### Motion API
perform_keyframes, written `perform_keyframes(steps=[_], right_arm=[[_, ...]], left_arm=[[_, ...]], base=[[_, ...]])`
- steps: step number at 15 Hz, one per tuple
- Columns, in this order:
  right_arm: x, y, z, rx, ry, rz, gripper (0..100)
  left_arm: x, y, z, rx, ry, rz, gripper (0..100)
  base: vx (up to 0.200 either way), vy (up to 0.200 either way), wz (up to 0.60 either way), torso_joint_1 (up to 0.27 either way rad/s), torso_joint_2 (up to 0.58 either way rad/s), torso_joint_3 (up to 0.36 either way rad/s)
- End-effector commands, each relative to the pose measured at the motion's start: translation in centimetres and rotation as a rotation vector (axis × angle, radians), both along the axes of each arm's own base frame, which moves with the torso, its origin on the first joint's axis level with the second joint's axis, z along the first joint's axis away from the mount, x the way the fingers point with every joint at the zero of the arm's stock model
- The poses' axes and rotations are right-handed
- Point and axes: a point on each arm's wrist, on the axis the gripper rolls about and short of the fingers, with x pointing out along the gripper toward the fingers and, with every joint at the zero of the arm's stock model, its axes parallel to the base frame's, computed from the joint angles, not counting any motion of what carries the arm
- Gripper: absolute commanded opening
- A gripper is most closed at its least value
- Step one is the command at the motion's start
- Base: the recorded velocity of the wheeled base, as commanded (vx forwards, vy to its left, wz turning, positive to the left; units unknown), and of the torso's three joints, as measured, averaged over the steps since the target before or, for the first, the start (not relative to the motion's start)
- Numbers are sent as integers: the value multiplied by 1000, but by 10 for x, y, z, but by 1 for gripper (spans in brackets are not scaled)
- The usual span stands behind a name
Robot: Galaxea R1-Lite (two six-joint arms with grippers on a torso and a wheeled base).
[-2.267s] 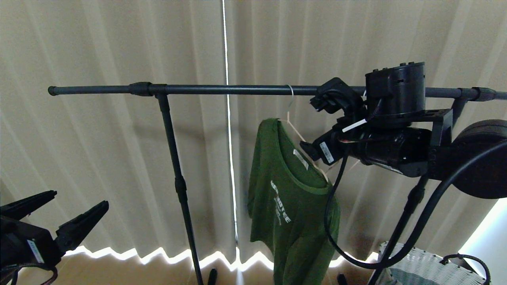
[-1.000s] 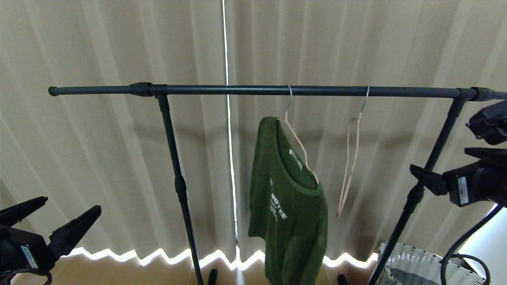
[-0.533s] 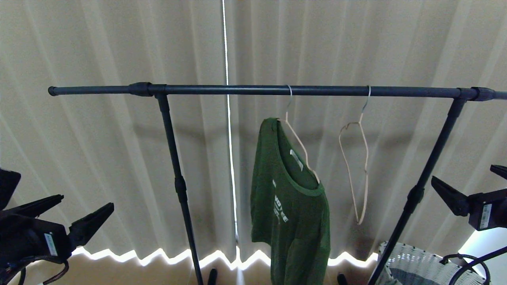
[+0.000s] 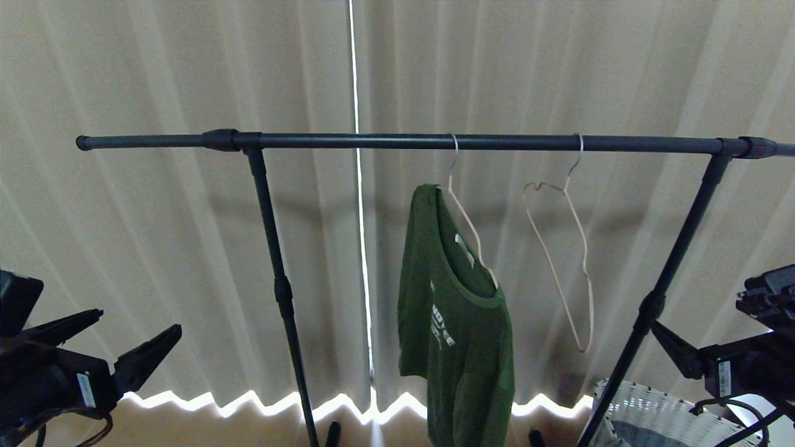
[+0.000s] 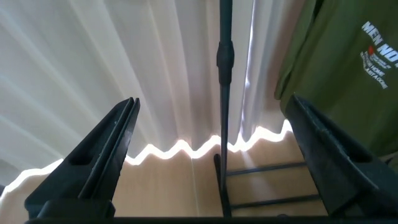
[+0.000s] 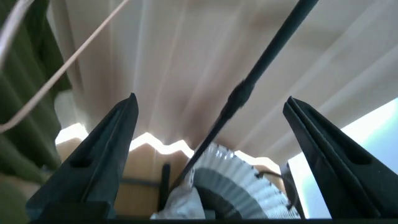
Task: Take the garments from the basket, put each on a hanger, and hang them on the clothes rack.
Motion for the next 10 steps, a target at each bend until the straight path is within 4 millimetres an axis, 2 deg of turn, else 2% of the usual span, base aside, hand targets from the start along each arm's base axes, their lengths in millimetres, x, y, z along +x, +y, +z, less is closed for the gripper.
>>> perform_keyframes(steps=[1,7,10], right_arm=[[-2,0,-5,-8,22,-1,100],[-8,4,-7,-20,22,41,100],[-10,7,-7,-22,22,63,100]], left_arm=[[-5,0,1,1,-20,-1,100],[-8,0,-5,8,4,-7,100],[-14,-3,-13,84,13,-48,100]], base=[[-200,0,0,7,-7,-2],[-200,0,0,2,1,1],[-200,0,0,5,4,2]])
